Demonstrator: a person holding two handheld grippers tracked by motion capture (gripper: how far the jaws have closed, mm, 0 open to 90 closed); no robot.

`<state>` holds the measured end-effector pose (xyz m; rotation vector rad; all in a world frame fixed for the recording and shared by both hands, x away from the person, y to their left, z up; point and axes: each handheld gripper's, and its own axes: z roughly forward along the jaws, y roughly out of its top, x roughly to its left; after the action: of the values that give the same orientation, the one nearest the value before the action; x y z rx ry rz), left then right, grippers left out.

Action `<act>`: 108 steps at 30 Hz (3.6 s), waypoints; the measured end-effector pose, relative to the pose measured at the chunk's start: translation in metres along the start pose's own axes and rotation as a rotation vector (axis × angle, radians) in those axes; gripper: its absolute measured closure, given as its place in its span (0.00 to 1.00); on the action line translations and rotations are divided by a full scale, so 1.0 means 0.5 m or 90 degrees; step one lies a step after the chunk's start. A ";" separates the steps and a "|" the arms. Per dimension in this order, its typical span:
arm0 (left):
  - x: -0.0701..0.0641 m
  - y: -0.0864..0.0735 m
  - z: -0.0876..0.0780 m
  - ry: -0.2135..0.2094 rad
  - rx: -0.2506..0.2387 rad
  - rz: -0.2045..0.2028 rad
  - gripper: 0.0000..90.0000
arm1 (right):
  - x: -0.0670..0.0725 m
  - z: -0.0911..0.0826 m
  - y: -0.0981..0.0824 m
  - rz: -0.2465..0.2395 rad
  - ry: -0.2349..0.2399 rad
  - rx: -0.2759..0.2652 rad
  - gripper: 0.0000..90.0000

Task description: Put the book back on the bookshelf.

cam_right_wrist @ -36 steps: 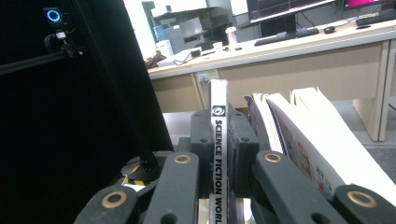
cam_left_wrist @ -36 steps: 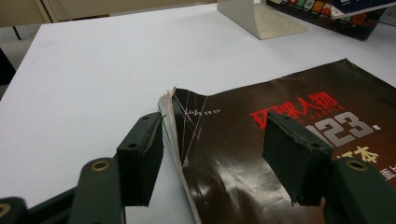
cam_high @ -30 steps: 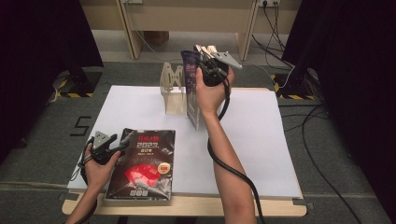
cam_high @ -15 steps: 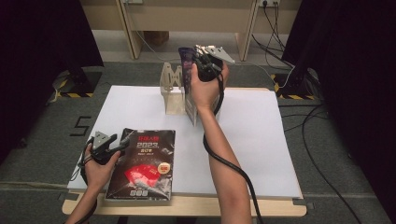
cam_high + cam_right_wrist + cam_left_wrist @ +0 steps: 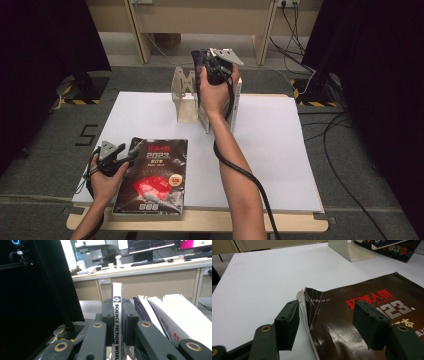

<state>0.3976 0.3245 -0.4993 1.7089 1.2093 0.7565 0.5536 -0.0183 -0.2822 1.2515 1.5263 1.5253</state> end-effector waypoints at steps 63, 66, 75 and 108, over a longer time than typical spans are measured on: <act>-0.007 0.001 0.001 0.006 0.007 0.022 0.42 | -0.002 -0.219 -0.129 -0.071 -0.017 0.042 0.81; -0.006 0.001 0.001 0.006 0.007 0.022 0.42 | -0.004 -0.215 -0.129 -0.071 -0.023 0.046 0.79; -0.006 0.001 0.001 0.006 0.007 0.022 0.42 | -0.013 -0.200 -0.119 -0.053 -0.045 0.076 0.79; -0.006 0.001 0.001 0.003 0.010 0.023 0.42 | -0.017 -0.173 -0.104 -0.029 -0.039 0.115 0.92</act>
<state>0.3974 0.3214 -0.4991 1.7480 1.1929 0.7749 0.4674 -0.0518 -0.3236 1.3430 1.6702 1.3312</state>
